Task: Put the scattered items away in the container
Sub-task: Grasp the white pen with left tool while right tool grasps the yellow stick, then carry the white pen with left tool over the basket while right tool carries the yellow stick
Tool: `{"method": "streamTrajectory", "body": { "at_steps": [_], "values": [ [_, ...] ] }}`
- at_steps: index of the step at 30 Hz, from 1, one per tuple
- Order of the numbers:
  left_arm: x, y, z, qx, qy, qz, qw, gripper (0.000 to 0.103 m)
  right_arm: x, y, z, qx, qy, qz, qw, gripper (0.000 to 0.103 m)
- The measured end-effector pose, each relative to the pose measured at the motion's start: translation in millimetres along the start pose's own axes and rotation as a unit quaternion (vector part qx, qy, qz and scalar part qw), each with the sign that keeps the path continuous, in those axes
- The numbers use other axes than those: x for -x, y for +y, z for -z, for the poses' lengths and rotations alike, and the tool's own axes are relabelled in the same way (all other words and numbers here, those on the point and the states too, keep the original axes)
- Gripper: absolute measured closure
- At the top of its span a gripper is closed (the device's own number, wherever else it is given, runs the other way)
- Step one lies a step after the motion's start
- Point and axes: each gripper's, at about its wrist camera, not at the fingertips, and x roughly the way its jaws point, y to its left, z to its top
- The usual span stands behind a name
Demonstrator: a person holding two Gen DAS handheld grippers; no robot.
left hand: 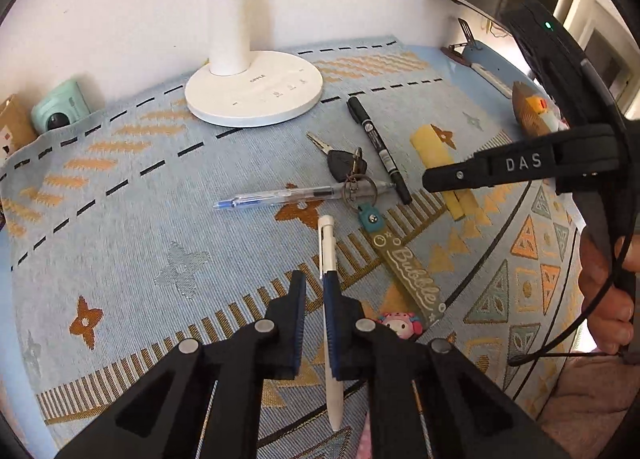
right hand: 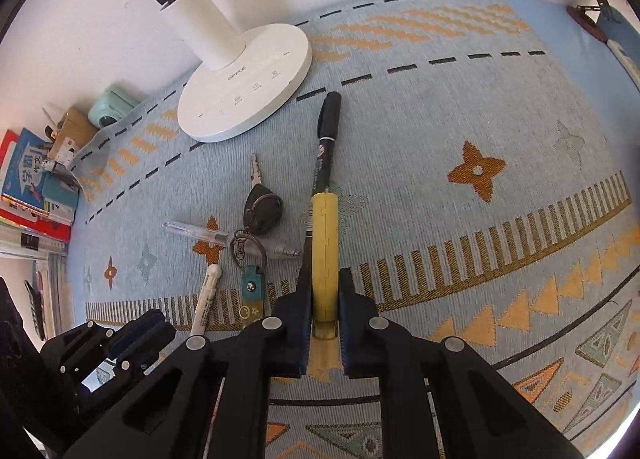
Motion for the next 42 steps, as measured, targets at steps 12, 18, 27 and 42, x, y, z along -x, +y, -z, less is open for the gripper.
{"method": "streamTrajectory", "body": {
  "at_steps": [12, 18, 27, 42],
  "values": [
    [-40, -14, 10, -0.014, 0.044, -0.012, 0.9988, 0.066, -6, -27, 19, 0.009, 0.026, -0.001, 1.0, 0.091],
    [-45, -34, 7, -0.03, 0.04, -0.06, 0.9969, 0.096, 5, -39, 27, 0.021, 0.019, -0.002, 1.0, 0.091],
    [-20, -55, -8, 0.003, 0.016, -0.057, 0.9982, 0.096, 32, -56, 28, 0.035, 0.006, -0.031, 0.999, 0.091],
    [22, -180, -112, -0.046, -0.091, -0.009, 0.9947, 0.096, 141, -116, 4, 0.047, -0.103, -0.029, 0.993, 0.091]
  ]
}}
